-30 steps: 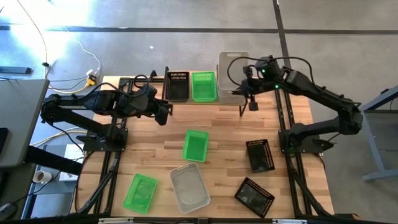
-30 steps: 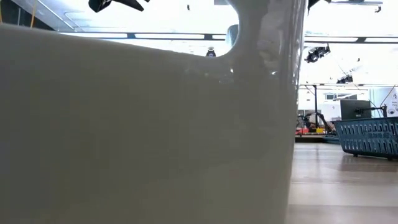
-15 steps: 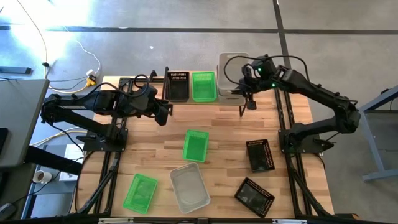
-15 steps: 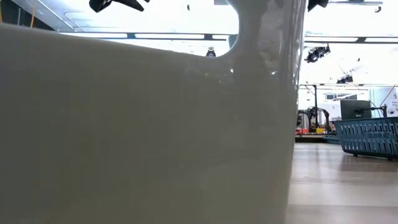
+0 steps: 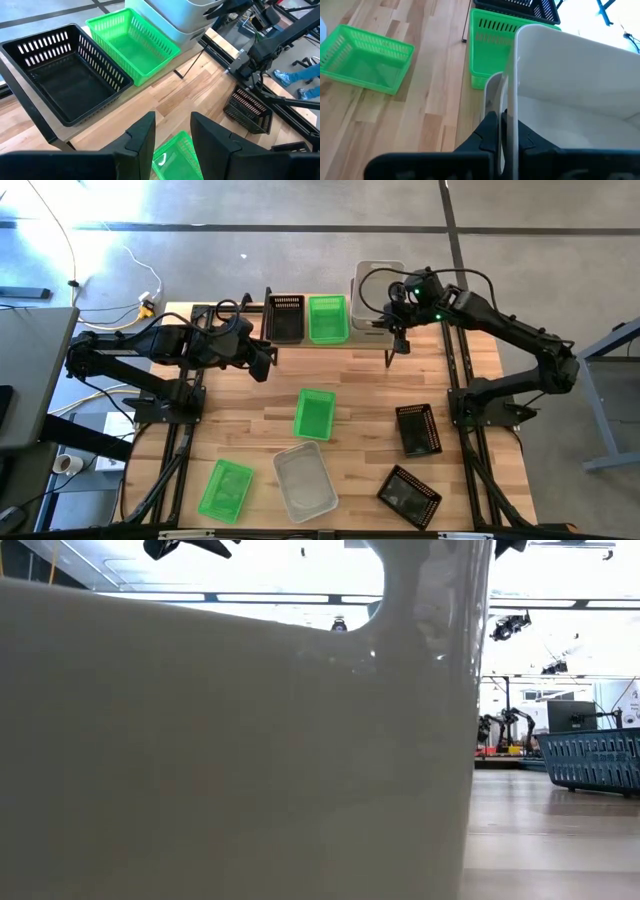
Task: Stack baskets on shelf by color
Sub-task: Stack the top gray bin on top of the gray bin on the shelf
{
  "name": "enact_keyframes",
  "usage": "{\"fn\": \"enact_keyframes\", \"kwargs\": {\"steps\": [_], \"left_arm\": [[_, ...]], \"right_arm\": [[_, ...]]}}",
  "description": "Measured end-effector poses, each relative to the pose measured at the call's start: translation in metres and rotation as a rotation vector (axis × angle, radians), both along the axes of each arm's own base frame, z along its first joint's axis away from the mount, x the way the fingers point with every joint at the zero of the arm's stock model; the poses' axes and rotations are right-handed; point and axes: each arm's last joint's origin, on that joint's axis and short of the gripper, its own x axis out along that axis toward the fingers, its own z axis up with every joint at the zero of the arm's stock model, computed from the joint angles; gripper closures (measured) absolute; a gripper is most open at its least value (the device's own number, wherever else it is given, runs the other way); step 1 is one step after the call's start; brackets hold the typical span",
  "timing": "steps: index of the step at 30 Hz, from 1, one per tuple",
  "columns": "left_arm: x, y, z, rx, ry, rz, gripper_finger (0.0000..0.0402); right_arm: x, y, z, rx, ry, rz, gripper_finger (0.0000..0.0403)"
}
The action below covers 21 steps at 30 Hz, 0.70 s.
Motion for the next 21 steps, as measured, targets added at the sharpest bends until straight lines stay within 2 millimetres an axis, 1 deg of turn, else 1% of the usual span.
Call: {"fn": "enact_keyframes", "kwargs": {"steps": [18,21], "left_arm": [[0.0000,0.0000,0.0000,0.000,0.000,0.002,0.0288],[0.0000,0.0000,0.0000,0.000,-0.001,0.002,0.0288]], "right_arm": [[-0.0001,-0.0005,0.0001,-0.009,0.005,-0.022,0.0402],[0.0002,-0.0007,0.0007,-0.019,0.001,-0.019,0.0395]]}}
